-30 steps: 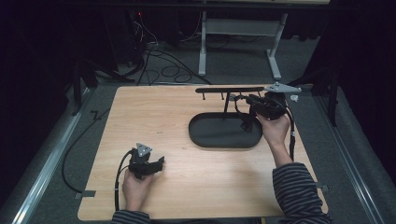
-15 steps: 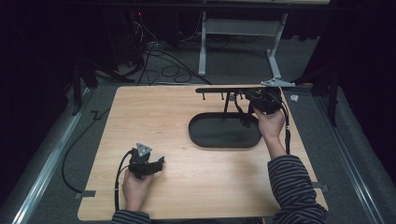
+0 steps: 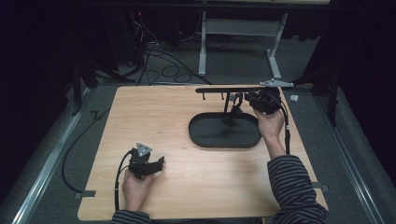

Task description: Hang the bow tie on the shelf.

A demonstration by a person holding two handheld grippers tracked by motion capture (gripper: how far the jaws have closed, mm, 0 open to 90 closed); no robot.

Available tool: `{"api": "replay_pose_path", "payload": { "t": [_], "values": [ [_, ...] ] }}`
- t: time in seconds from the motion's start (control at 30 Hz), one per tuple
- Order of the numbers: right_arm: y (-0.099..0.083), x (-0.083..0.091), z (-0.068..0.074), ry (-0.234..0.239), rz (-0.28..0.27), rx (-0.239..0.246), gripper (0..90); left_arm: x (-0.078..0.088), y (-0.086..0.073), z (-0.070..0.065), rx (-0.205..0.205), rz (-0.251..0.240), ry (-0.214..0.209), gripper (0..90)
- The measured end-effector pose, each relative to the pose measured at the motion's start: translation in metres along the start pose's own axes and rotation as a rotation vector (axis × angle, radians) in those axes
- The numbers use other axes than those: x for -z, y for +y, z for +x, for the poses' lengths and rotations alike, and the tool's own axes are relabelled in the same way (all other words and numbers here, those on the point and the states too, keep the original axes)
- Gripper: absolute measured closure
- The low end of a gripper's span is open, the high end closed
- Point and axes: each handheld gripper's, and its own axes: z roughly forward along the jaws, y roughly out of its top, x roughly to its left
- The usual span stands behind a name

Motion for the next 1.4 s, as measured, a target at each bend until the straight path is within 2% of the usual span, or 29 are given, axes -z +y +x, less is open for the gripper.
{"api": "replay_pose_path", "payload": {
  "t": [0.57, 1.4],
  "values": [
    [-0.005, 0.015, -0.006, 0.018, -0.005, -0.011, 65.0, 0.000, 0.000, 0.000, -0.001, 0.000, 0.001, 28.2],
    [-0.015, 0.047, -0.017, 0.045, -0.030, -0.031, 57.6, 0.000, 0.000, 0.000, -0.002, 0.001, 0.001, 28.2]
  ]
}}
